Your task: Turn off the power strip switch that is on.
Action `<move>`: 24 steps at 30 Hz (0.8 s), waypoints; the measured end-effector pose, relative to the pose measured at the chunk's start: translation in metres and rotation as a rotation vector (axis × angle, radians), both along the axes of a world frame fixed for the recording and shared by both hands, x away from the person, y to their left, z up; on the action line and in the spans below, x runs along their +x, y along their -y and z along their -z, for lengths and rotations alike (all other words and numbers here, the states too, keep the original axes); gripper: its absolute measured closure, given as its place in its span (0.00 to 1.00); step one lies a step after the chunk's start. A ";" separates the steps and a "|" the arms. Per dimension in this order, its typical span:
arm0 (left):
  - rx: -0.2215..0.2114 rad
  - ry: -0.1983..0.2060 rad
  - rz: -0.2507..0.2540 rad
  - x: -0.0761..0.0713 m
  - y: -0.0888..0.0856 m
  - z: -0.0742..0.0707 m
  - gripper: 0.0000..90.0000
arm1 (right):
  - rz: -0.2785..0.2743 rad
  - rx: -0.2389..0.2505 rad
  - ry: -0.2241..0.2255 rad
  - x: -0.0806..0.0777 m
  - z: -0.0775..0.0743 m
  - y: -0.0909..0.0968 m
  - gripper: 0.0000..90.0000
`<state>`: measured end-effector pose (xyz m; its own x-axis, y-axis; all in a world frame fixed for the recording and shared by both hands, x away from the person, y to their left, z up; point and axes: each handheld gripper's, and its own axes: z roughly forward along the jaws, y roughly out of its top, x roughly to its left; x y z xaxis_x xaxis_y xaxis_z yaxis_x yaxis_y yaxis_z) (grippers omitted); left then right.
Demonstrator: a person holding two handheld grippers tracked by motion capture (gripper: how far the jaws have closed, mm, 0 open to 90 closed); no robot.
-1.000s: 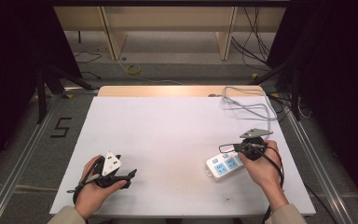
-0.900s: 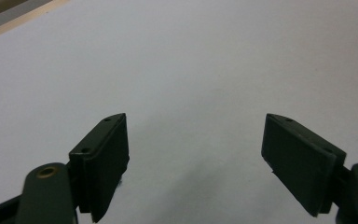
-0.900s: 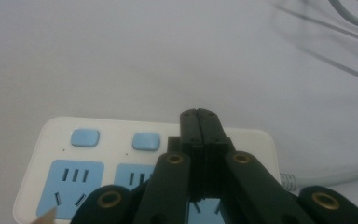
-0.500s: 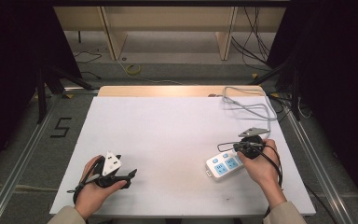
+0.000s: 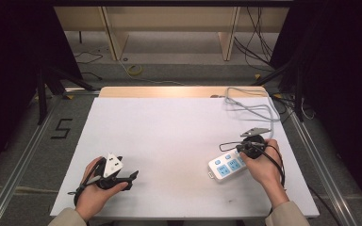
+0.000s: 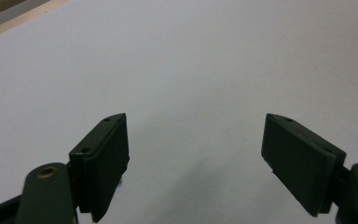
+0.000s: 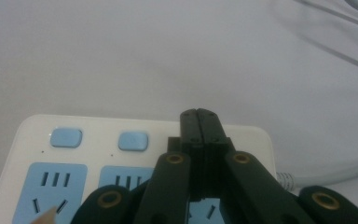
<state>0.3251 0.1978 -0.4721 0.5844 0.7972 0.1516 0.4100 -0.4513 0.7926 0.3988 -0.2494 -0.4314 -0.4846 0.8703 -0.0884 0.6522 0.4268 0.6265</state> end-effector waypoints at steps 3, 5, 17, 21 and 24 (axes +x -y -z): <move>0.000 0.000 0.000 0.000 0.000 0.000 0.25 | 0.003 -0.004 -0.008 0.001 0.000 0.000 1.00; 0.006 -0.003 0.003 0.000 0.000 0.000 0.25 | 0.003 -0.003 -0.012 0.002 0.000 0.000 1.00; 0.001 -0.001 0.001 0.000 0.000 0.000 0.25 | 0.000 -0.016 -0.044 0.006 0.003 0.000 1.00; 0.001 0.000 0.000 0.000 0.000 0.000 0.25 | 0.003 -0.019 -0.050 0.007 0.004 0.000 1.00; 0.003 0.000 0.001 0.000 0.000 0.000 0.25 | 0.004 -0.025 -0.057 0.008 0.005 -0.001 1.00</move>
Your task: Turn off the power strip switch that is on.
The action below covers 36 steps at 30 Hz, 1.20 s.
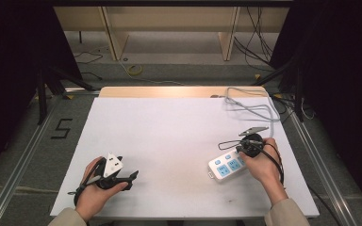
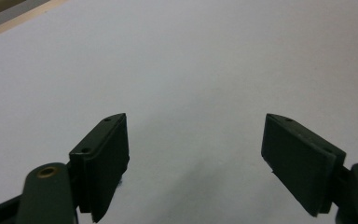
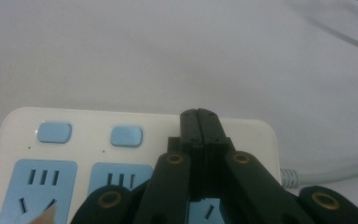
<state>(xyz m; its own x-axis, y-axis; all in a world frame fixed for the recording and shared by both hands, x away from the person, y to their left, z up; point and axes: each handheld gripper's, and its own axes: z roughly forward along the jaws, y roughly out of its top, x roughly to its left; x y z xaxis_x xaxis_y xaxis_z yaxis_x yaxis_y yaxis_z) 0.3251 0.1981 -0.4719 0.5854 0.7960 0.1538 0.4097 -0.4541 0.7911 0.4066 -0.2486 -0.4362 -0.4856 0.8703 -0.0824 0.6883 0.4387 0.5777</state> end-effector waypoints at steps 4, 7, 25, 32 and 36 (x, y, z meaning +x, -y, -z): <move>0.001 0.002 0.002 0.000 0.000 0.000 0.25 | 0.000 -0.002 -0.008 0.001 0.000 0.000 1.00; 0.000 0.000 0.001 0.000 0.000 0.000 0.25 | 0.000 -0.006 -0.012 0.002 0.000 0.000 1.00; -0.002 0.003 0.001 0.001 0.000 0.000 0.25 | -0.011 -0.019 -0.052 0.006 0.002 -0.001 1.00; -0.001 0.002 0.001 0.001 0.000 0.000 0.25 | -0.013 -0.022 -0.046 0.008 0.003 -0.002 1.00; -0.001 0.002 0.001 0.001 0.000 0.000 0.25 | -0.008 -0.020 -0.049 0.010 0.003 -0.003 1.00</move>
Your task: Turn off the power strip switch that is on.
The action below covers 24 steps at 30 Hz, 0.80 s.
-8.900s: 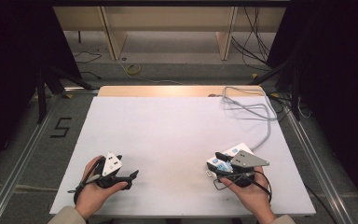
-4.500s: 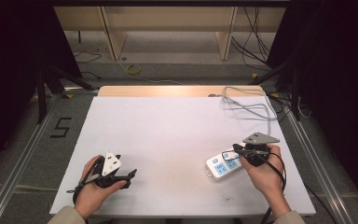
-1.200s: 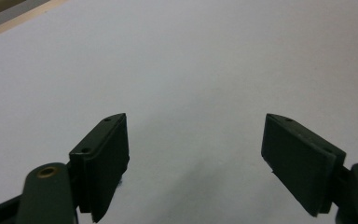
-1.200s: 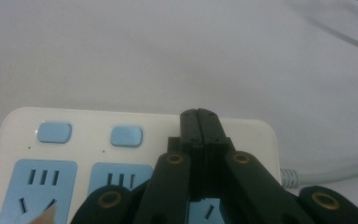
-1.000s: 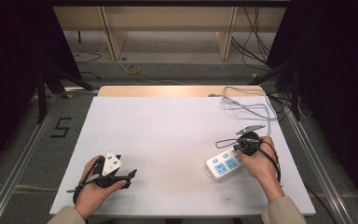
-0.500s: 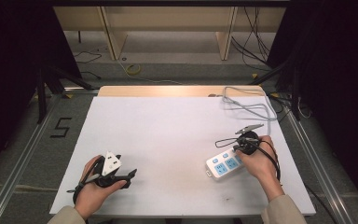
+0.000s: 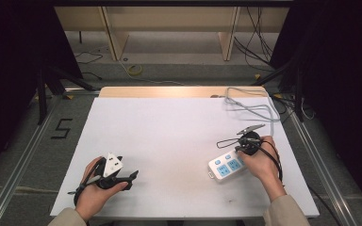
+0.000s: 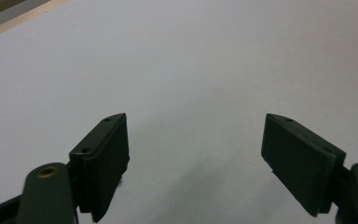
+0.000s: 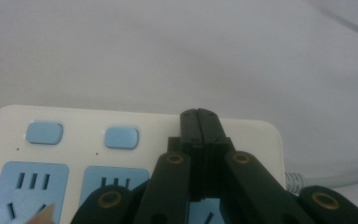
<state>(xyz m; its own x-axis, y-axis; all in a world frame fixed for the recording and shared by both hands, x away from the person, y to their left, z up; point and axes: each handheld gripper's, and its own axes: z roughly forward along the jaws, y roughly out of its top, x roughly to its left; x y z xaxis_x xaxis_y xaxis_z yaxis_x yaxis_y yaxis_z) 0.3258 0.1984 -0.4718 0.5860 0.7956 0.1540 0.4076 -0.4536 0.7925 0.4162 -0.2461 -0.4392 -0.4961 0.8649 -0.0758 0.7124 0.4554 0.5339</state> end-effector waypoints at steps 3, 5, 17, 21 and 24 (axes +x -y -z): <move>0.000 0.000 0.000 0.000 0.000 0.000 0.25 | 0.000 -0.003 0.000 0.001 0.000 0.000 1.00; -0.001 -0.001 -0.001 0.000 0.000 0.000 0.25 | -0.002 -0.010 -0.002 0.001 0.001 -0.001 1.00; 0.005 -0.001 0.002 0.000 -0.001 0.000 0.25 | -0.003 -0.026 -0.002 0.001 0.001 -0.003 1.00; 0.001 0.001 -0.001 0.000 0.000 0.000 0.25 | 0.000 -0.027 -0.004 0.001 0.001 -0.003 1.00; 0.005 0.000 0.000 0.000 0.000 0.000 0.25 | 0.005 -0.015 -0.009 0.002 0.002 -0.002 1.00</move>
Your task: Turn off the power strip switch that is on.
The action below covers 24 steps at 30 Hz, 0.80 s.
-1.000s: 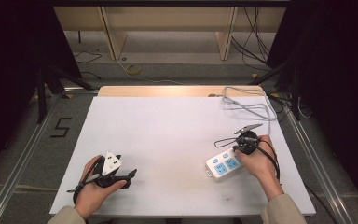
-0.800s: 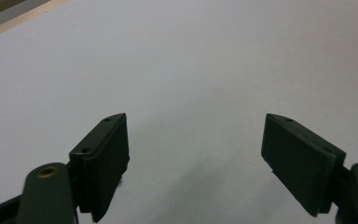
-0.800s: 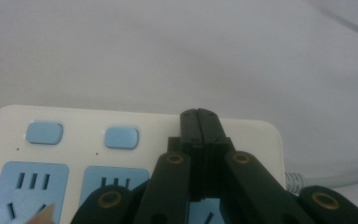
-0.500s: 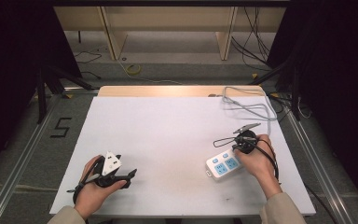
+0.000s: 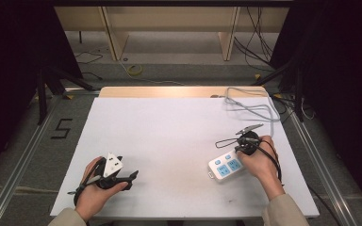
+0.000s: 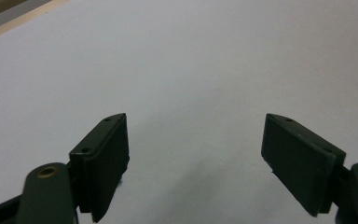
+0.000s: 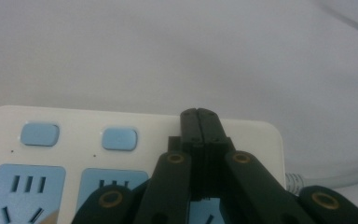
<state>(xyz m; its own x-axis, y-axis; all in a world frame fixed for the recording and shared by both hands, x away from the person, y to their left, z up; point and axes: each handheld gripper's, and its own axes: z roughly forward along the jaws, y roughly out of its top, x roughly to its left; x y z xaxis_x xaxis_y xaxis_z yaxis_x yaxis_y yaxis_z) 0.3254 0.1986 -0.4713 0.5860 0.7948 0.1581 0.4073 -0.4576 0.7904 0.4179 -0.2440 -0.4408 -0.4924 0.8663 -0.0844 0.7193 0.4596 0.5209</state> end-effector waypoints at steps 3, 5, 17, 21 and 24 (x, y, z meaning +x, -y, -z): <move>-0.001 -0.001 0.001 0.000 0.000 0.000 0.25 | 0.001 0.001 -0.002 0.000 0.000 0.000 1.00; 0.001 0.000 0.001 0.000 0.000 0.000 0.25 | 0.003 0.007 -0.004 0.000 0.000 0.001 1.00; 0.000 0.000 0.001 0.000 0.000 0.000 0.25 | 0.014 0.000 -0.020 0.002 -0.001 -0.001 1.00; 0.001 0.000 0.000 0.000 0.000 0.000 0.25 | 0.016 0.000 -0.025 0.002 -0.001 -0.001 1.00; 0.001 0.000 0.002 0.000 0.000 0.000 0.25 | 0.018 0.000 -0.031 0.003 -0.001 -0.001 1.00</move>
<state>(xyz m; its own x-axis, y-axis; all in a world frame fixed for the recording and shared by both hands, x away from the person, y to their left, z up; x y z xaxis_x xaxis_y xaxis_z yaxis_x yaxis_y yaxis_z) 0.3255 0.1988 -0.4713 0.5876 0.7934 0.1591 0.4063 -0.4593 0.7899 0.4208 -0.2428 -0.4394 -0.4790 0.8751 -0.0694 0.7431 0.4463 0.4986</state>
